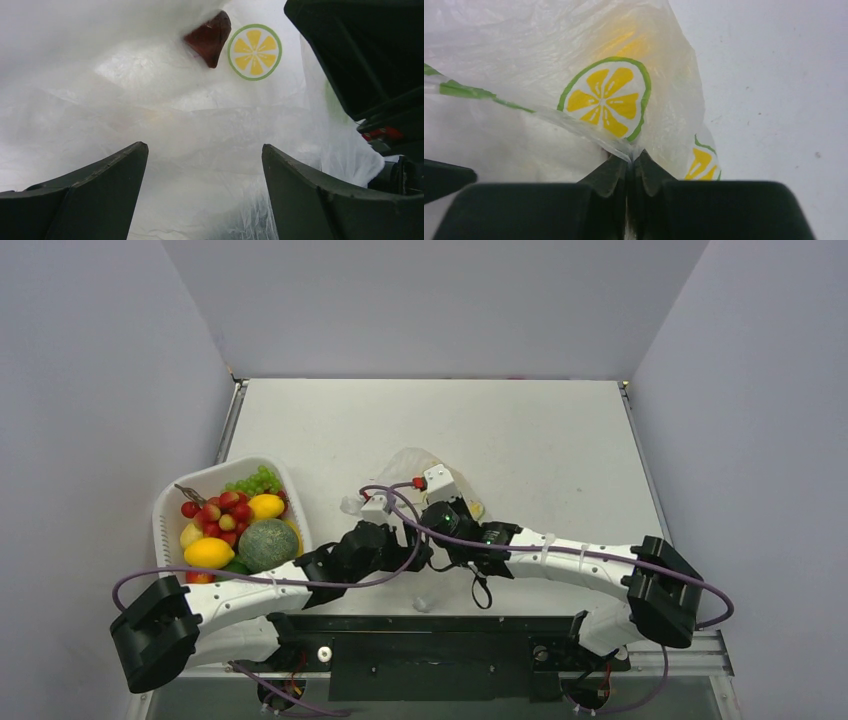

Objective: Take the fake fruits out of the plastic bag
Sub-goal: Adjust the plastic bag at the center of the board.

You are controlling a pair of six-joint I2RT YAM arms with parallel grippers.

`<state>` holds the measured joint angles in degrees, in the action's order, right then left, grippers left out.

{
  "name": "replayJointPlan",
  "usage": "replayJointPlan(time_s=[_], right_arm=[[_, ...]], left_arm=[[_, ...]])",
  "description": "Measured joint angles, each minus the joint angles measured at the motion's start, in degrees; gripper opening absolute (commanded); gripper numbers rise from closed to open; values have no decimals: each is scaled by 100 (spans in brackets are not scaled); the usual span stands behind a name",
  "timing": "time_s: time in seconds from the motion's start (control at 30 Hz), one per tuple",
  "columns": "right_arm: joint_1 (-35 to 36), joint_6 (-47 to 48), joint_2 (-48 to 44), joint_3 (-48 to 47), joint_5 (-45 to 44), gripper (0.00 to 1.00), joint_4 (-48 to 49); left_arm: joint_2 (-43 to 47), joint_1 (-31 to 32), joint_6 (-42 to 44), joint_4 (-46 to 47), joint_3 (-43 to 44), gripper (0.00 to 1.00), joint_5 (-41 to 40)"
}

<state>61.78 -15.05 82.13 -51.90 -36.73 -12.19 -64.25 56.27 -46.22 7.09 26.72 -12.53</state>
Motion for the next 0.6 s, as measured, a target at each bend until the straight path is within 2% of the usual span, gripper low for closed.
replayJointPlan(time_s=[0.07,0.17,0.4,0.53,0.6], right_arm=[[33,-52,-33,-57,33,0,177],[-33,-179,-286,-66,557,0,385],[-966,-1320,-649,-328,2487,0,975],[-1303,-1843,-588,-496,3119,0,1182],[-1357,-2024,-520,-603,3390,0,1261]], left_arm=[[59,0,-31,15,-59,81,11],[203,0,-103,79,-177,81,42],[179,61,-273,404,-345,75,245],[4,321,-380,612,-426,74,317],[0,442,-433,621,-461,77,315]])
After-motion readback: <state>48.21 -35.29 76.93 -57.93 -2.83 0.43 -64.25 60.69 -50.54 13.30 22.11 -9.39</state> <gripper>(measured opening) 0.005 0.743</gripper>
